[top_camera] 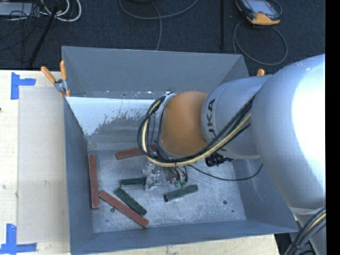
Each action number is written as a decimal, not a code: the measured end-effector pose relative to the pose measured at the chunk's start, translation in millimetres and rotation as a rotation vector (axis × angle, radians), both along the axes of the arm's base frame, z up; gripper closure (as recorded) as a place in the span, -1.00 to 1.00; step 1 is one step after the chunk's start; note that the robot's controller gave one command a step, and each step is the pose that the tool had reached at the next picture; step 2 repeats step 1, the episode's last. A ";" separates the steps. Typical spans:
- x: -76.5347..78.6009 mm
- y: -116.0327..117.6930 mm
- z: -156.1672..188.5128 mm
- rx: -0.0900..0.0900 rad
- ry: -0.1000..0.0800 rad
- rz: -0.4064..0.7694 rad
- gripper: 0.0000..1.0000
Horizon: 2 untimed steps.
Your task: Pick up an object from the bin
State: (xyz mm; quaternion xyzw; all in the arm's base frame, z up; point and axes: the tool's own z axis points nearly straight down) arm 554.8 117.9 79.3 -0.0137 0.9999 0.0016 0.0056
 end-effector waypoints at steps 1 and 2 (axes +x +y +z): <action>2.7 -7.3 147.3 -0.004 0.008 0.041 1.00; 2.7 -7.3 147.3 -0.004 0.008 0.041 1.00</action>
Offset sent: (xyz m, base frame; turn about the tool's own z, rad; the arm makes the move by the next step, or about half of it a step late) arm 0.0000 0.0000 0.0000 0.0000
